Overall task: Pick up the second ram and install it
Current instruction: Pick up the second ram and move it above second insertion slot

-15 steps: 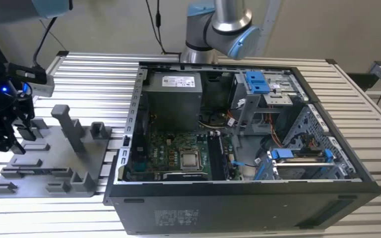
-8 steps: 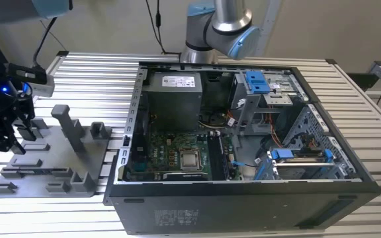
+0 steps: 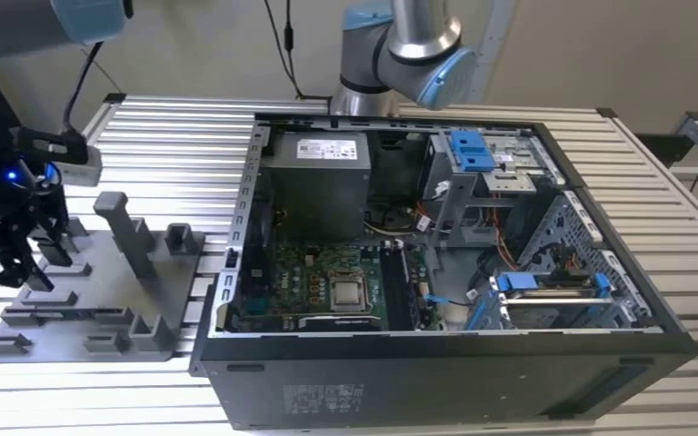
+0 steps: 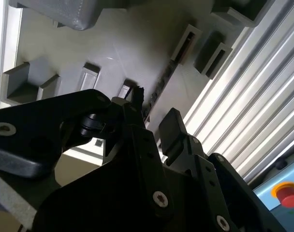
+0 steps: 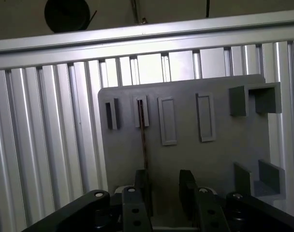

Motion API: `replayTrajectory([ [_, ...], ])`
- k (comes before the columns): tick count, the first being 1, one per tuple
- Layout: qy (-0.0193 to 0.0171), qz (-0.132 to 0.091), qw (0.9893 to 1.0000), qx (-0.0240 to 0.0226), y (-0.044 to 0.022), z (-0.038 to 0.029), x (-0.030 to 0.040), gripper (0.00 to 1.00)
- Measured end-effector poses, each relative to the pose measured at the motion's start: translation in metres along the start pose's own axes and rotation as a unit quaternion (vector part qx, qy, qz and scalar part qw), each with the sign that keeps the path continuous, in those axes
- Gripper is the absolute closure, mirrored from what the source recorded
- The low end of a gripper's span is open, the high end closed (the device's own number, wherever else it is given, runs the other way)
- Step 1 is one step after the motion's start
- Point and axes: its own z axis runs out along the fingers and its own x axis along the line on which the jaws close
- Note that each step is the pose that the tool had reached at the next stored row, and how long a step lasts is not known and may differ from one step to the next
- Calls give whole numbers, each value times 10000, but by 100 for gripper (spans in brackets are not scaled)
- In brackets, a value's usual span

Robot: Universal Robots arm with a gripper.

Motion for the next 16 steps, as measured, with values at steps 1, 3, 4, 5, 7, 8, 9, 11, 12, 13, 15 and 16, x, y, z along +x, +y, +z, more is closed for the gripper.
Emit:
replayTrajectory([
  [1,0,0,10000,0,-1,19,6,58],
  [3,1,0,10000,-1,-2,54,17,58],
  [4,1,0,10000,-1,-3,72,21,58],
  [5,1,-1,10000,-1,-4,90,25,58],
  [7,1,-2,10000,-1,-1,126,30,58],
  [8,1,-7,10000,-1,2,144,31,58],
  [9,1,-16,10000,0,5,163,32,58],
  [11,3,-35,10000,-1,12,198,33,58],
  [12,3,-56,10000,-1,13,214,34,58],
  [13,4,-81,10000,-1,13,226,34,58],
  [15,4,-129,9999,-1,15,252,34,58],
  [16,5,-157,9999,-2,15,263,35,58],
])
